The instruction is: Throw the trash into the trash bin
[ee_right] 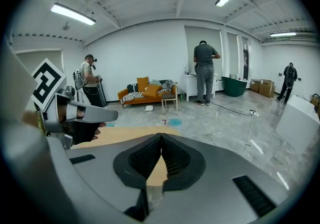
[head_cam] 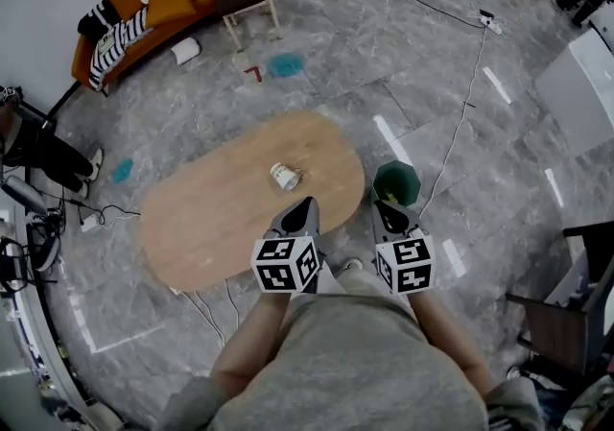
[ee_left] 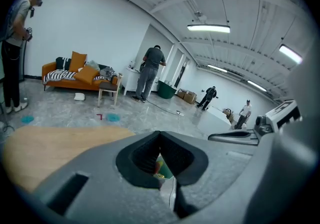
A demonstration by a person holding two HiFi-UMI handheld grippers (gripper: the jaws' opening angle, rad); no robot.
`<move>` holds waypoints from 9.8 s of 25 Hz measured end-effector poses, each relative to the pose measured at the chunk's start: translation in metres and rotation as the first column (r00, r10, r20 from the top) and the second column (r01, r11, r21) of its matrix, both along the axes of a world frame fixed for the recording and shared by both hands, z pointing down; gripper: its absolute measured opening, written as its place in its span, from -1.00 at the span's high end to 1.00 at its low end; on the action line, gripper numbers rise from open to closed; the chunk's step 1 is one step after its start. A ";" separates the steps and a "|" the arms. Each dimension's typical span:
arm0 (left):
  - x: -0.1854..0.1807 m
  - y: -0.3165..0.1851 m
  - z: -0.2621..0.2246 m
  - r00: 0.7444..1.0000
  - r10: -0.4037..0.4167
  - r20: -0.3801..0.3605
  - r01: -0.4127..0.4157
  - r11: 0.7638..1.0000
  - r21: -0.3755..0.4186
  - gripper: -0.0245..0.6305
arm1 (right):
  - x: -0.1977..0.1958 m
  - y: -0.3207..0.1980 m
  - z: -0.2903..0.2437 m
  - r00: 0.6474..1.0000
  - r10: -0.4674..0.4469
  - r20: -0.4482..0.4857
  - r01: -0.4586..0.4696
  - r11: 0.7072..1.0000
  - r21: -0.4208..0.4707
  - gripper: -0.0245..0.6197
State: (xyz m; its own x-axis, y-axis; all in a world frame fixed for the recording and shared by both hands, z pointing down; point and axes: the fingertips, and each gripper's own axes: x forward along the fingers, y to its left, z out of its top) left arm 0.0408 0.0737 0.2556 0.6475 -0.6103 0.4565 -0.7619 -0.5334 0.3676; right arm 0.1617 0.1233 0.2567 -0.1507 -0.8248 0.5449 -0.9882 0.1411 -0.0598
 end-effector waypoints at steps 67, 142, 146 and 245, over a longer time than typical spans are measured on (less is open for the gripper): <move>-0.202 -0.139 0.133 0.979 -0.198 0.049 0.203 0.956 -0.210 0.93 | -0.195 -0.185 0.155 0.975 -0.222 0.023 0.219 0.933 -0.287 0.53; -0.206 -0.153 0.319 0.971 -0.234 0.039 0.233 0.907 -0.352 0.93 | -0.209 -0.237 0.372 0.921 -0.380 -0.083 0.289 0.811 -0.509 0.13; -0.209 -0.153 0.317 0.970 -0.238 0.040 0.237 0.907 -0.349 0.93 | -0.211 -0.237 0.369 0.921 -0.377 -0.095 0.285 0.820 -0.497 0.13; -0.135 -0.142 0.025 0.993 0.118 -0.014 -0.119 0.990 -0.072 0.93 | -0.172 -0.164 0.031 0.966 -0.165 -0.199 0.116 0.965 -0.237 0.13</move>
State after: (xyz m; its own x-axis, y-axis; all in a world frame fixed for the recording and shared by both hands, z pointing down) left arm -0.0943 -0.0681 0.2810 0.7179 -0.4947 0.4898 -0.6911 -0.5911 0.4159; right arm -0.0103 -0.0403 0.2875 -0.1157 -0.6589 0.7433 -0.9519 0.2873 0.1064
